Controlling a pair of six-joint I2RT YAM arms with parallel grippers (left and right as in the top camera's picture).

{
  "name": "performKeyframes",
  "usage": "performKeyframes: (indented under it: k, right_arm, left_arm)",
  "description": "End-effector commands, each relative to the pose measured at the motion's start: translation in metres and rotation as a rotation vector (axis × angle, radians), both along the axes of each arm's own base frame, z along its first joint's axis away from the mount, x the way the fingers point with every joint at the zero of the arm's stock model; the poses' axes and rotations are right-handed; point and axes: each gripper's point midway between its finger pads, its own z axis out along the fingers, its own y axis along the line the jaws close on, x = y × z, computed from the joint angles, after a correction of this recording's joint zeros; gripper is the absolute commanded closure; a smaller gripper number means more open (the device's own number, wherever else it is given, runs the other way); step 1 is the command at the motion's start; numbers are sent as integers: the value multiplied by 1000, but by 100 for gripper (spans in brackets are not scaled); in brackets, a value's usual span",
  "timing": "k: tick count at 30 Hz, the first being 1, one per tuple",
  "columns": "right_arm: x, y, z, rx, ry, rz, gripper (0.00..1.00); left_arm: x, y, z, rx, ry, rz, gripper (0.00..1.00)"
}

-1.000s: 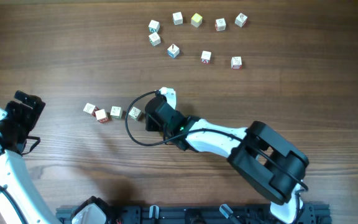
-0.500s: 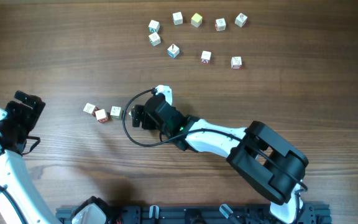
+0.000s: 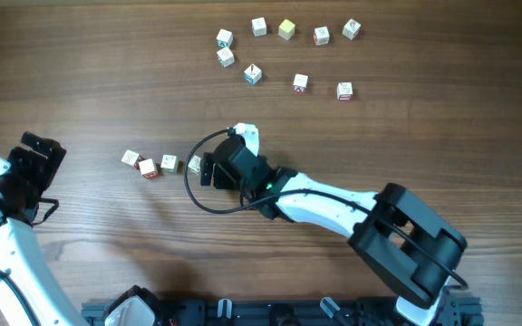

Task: Form a horizontal line
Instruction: 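Place the 8 block at the right end of the row and adjust it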

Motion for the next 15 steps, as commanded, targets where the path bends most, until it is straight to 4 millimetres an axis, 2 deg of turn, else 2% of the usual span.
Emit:
performKeyframes:
  k: [1, 6, 9, 11, 12, 14, 15]
  right_arm:
    - [8, -10, 13, -19, -51, -46, 0]
    - [11, -20, 10, -63, -63, -80, 2]
    - [9, -24, 7, -85, -55, -84, 16]
    - [7, -27, 3, -103, -42, -83, 44]
    - [6, -28, 2, -110, -38, -83, 64]
    - [5, -34, -1, -136, -31, -90, 89]
    - [5, -36, -2, -148, -33, -97, 96]
  left_arm:
    - [2, 0, 5, -8, -19, 3, 0]
    - [2, 0, 5, -7, -19, 2, 0]
    - [2, 0, 5, -8, -19, 3, 0]
    - [2, 0, 5, -8, -19, 3, 0]
    - [2, 0, 5, -8, -19, 3, 0]
    - [2, 0, 5, -8, -19, 3, 0]
    - [2, 0, 5, -8, -19, 3, 0]
